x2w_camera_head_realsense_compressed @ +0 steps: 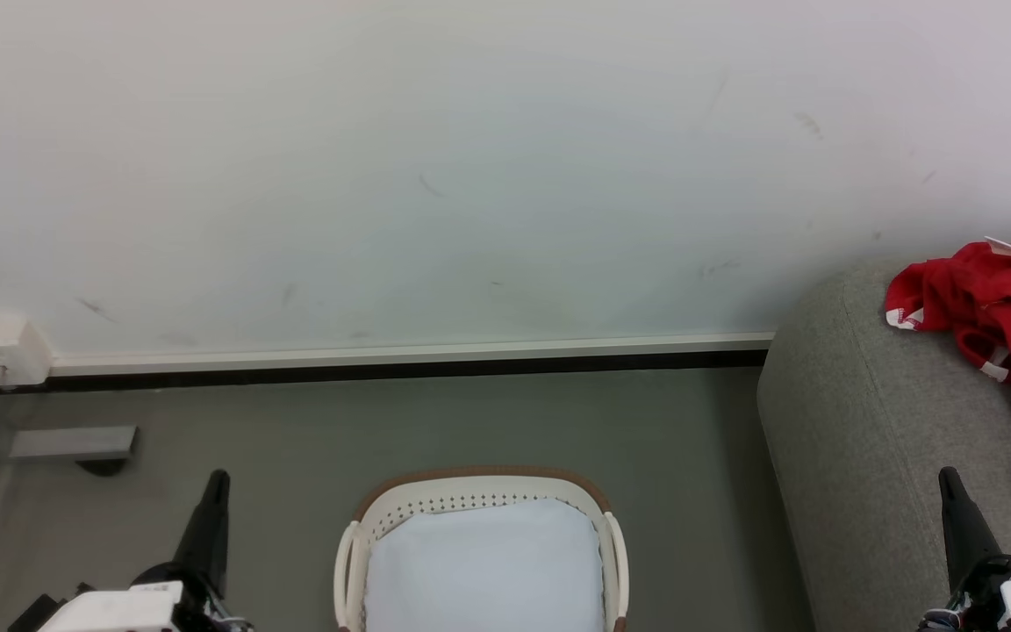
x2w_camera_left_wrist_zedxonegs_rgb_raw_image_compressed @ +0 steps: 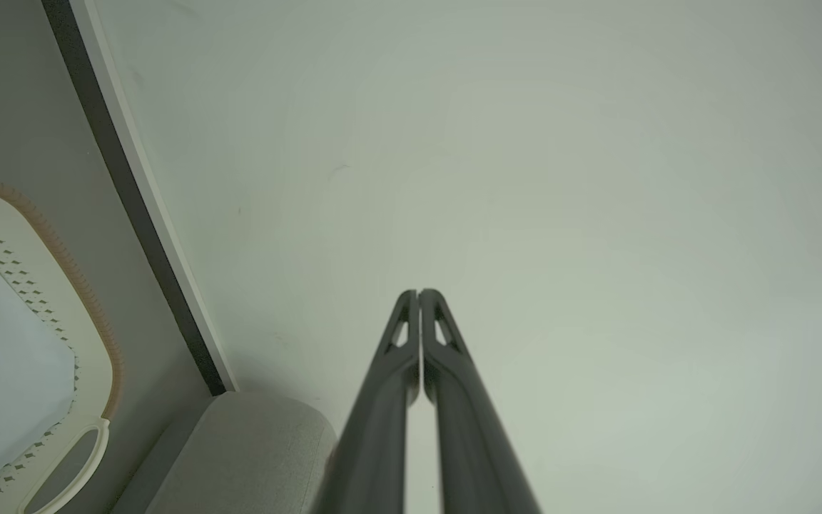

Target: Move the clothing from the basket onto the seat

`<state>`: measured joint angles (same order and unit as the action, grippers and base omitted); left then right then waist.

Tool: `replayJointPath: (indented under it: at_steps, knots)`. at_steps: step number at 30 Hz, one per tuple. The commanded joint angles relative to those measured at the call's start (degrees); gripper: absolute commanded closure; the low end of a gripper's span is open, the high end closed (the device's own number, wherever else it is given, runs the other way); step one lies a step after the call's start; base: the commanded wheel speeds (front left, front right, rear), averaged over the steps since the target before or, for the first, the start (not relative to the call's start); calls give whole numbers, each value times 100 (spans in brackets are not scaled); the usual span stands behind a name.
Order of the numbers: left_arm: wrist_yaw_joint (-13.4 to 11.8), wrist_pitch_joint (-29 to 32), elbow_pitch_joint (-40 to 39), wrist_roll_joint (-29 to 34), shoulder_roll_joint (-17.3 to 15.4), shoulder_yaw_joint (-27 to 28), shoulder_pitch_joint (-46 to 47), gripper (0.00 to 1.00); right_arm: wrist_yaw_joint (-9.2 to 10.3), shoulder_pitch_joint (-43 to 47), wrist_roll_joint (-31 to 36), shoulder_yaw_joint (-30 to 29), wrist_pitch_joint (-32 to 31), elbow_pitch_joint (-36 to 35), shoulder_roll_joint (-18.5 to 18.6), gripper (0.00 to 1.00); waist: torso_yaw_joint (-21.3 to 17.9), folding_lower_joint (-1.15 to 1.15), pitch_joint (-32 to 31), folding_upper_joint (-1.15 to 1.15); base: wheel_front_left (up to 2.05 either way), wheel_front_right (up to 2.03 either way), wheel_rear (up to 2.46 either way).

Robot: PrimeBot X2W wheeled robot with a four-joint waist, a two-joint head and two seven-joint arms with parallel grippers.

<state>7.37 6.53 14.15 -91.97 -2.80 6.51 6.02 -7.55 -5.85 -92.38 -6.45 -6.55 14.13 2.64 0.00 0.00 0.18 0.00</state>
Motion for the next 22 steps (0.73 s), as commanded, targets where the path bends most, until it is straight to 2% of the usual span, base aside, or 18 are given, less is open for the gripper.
replayJointPath:
  at_steps: [1,22]
  knots:
    - [24,24,-18,-79,-15,12,53,100,12,-77,-8,-22,-17,-28,45,100,0,0,0,0,0,0,0]
    - [24,23,-19,-80,-15,11,52,100,12,-76,-8,-22,-17,-27,45,100,0,0,0,0,0,0,0]
